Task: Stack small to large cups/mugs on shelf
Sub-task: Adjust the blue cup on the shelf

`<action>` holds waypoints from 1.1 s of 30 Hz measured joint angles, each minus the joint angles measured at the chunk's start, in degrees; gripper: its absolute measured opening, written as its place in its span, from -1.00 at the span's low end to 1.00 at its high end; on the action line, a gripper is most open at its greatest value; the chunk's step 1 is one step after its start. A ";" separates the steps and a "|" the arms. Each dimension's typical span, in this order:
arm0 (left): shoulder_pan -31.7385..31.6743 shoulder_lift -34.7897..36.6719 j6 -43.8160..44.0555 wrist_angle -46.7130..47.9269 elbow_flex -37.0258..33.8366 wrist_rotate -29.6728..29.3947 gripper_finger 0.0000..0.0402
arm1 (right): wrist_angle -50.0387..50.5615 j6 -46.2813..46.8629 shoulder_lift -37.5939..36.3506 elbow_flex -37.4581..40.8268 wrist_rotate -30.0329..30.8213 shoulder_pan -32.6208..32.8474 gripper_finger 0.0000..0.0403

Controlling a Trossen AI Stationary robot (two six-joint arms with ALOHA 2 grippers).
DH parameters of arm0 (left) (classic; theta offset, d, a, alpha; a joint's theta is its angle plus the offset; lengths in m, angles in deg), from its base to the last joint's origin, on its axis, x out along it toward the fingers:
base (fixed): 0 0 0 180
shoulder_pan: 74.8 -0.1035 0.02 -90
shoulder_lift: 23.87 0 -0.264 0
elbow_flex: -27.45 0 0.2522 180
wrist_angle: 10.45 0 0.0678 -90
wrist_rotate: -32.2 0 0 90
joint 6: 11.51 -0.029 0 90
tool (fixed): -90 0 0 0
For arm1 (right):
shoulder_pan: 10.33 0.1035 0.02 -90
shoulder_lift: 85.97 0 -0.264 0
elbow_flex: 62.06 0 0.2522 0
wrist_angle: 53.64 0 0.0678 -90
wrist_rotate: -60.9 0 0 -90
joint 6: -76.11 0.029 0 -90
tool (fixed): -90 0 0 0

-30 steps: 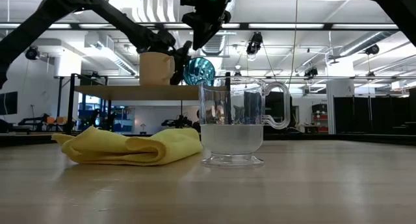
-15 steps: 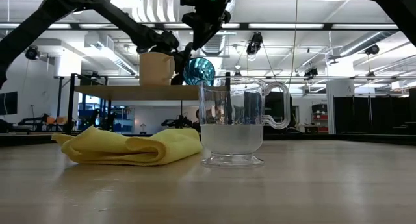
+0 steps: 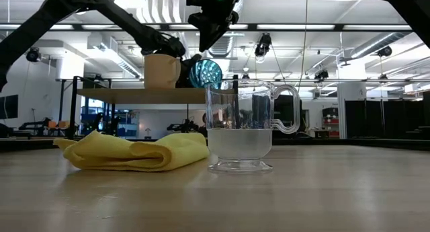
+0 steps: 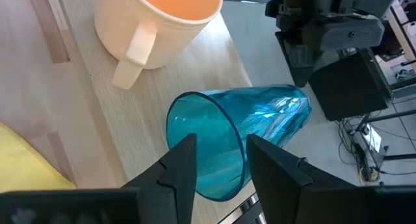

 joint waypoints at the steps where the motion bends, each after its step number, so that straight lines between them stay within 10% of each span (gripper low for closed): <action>1: 0.02 0.00 0.00 -0.02 0.00 0.01 -1.00 | 0.00 0.00 0.00 0.00 0.00 0.00 -0.37; 33: 3.41 0.04 -1.46 2.99 0.00 0.95 -1.00 | -0.10 0.42 -0.02 0.38 -0.08 -0.94 -0.41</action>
